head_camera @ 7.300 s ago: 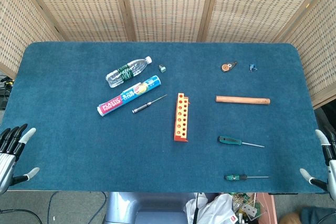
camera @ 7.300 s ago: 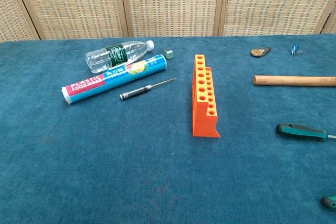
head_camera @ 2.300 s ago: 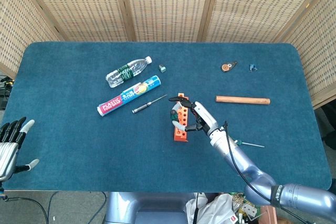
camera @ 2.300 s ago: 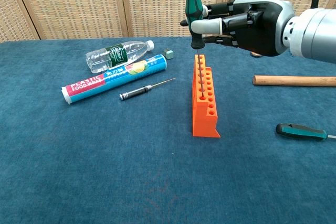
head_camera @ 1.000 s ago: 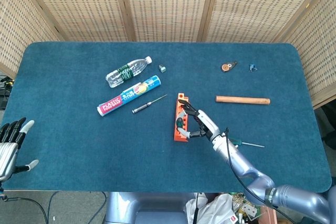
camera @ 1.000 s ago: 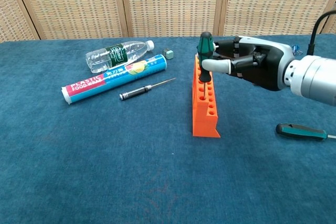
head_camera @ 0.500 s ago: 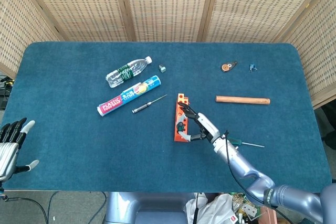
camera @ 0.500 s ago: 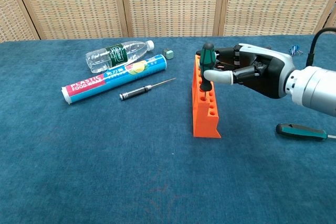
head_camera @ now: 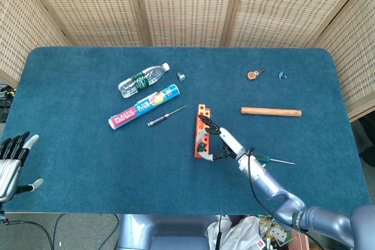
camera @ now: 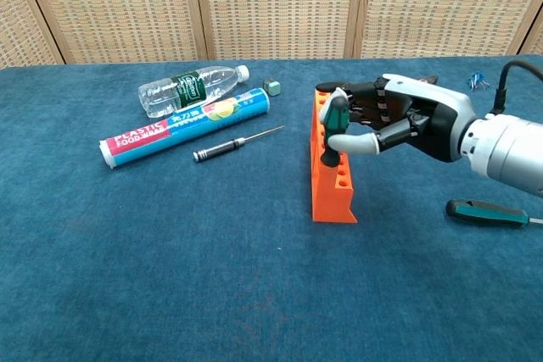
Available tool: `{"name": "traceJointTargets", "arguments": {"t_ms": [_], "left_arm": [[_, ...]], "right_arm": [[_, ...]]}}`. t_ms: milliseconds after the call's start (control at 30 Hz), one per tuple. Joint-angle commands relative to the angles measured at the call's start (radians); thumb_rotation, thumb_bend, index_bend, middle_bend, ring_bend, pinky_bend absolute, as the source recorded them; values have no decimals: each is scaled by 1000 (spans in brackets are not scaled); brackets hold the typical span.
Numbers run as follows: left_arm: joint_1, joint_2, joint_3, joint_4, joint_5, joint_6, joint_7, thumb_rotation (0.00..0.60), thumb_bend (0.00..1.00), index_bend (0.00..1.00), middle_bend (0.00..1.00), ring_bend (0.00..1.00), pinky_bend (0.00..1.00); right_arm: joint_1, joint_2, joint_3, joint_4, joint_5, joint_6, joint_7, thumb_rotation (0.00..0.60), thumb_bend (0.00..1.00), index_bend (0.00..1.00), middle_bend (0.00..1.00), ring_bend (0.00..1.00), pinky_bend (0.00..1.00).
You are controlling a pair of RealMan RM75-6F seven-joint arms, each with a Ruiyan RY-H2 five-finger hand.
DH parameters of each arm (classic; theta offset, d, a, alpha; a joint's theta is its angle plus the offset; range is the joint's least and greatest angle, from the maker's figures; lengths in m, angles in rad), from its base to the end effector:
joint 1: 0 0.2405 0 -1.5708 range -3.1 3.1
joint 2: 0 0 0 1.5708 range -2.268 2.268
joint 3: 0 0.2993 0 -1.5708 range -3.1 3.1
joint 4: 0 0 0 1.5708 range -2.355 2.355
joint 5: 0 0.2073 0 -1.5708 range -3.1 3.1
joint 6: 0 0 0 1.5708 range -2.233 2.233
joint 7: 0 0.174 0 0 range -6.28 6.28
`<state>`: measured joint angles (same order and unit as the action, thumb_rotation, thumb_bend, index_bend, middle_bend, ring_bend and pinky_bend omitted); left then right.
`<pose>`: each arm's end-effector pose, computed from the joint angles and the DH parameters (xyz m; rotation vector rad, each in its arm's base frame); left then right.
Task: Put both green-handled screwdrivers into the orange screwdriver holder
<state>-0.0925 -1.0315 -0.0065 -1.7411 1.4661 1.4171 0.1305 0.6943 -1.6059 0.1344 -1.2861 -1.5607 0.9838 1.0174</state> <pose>-0.3399 0.2048 0.1834 -1.4607 -0.9252 -0.7601 -0.1724 -0.3811 -0.0419 1.5785 -1.9643 1.5962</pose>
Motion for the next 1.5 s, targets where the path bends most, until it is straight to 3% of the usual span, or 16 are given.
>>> {"name": "traceJointTargets", "arguments": {"t_ms": [33,300,533,633,767,833,1033,1200,1500], "left_arm": [[0,0,0,0,0,-1,1,600,0,0,0,0,0],[0,-2,1,-1,0,0,5,600,0,0,0,0,0],[1,-1,1,-1,1,3,3,600,0,0,0,0,0],[5,4,-2,-3,-1,11,-8,600,0,0,0,0,0],[13,16,-5,-5,4,29,-32,600,0,0,0,0,0],[17,23,0,-5,16,36,-44,600,0,0,0,0,0],[35,39,12,-5,49,68,-80,600,0,0,0,0,0],[51,47,24,-2,82,98,-99,600,0,0,0,0,0],[56,49,29,13,113,114,-127,600,0,0,0,0,0]], "right_arm": [[5,-2,-10,12,-12,9,-31,600,211,413,0,0,0],[9,1,-13,8,0,15,-44,600,209,366,0,0,0],[4,33,-9,-29,-7,51,-26,600,99,70,0,0,0],[-5,77,-3,-67,-16,86,-54,600,66,17,0,0,0],[-42,179,9,-149,-6,146,-196,600,54,14,0,0,0],[-86,260,8,-210,29,176,-336,600,47,14,0,0,0],[-210,410,-52,-363,187,192,-726,600,36,66,0,0,0],[-254,358,-97,-348,291,167,-921,600,36,98,0,0,0],[-251,215,-92,-282,399,122,-1094,600,50,222,0,0,0]]}}
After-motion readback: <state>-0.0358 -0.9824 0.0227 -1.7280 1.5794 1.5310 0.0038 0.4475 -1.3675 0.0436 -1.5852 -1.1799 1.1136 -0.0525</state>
